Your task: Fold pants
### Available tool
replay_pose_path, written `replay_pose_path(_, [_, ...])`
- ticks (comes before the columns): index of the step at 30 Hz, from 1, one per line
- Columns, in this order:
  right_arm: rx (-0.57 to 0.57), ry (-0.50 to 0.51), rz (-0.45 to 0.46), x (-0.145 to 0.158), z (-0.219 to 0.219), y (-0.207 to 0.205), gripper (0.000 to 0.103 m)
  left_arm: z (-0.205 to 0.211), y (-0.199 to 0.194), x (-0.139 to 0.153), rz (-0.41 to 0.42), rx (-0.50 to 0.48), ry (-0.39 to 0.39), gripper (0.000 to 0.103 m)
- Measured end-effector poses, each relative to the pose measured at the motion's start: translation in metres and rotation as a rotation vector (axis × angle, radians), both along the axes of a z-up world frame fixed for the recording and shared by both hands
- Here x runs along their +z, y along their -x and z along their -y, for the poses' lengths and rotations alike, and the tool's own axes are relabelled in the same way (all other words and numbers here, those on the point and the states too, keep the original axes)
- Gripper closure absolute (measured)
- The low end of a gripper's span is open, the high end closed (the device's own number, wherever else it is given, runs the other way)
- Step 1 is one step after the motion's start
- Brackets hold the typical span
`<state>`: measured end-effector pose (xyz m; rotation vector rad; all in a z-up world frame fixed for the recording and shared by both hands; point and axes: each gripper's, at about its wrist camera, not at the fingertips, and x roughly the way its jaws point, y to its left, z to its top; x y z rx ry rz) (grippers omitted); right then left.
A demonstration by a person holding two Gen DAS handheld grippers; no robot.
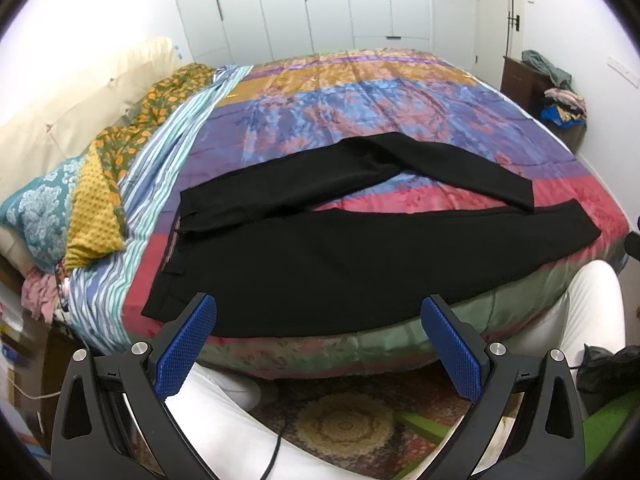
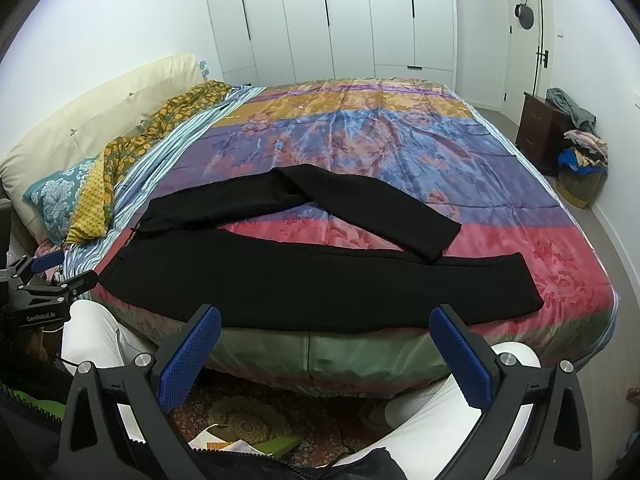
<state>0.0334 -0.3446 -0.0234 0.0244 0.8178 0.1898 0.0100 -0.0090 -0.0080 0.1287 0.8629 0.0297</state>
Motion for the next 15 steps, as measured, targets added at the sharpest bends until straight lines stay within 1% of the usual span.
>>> replay_pose_path(7, [0.009,0.004,-0.002,-0.0014,-0.0012,-0.0037,0.000,-0.0038,-0.0023,-0.0021,0.000,0.014,0.009,0.001])
replay_pose_path(15, [0.011,0.005,-0.001,-0.0016,-0.0025,-0.0042,0.000,0.0006,-0.0028,-0.0046,-0.005,-0.008,0.004,0.001])
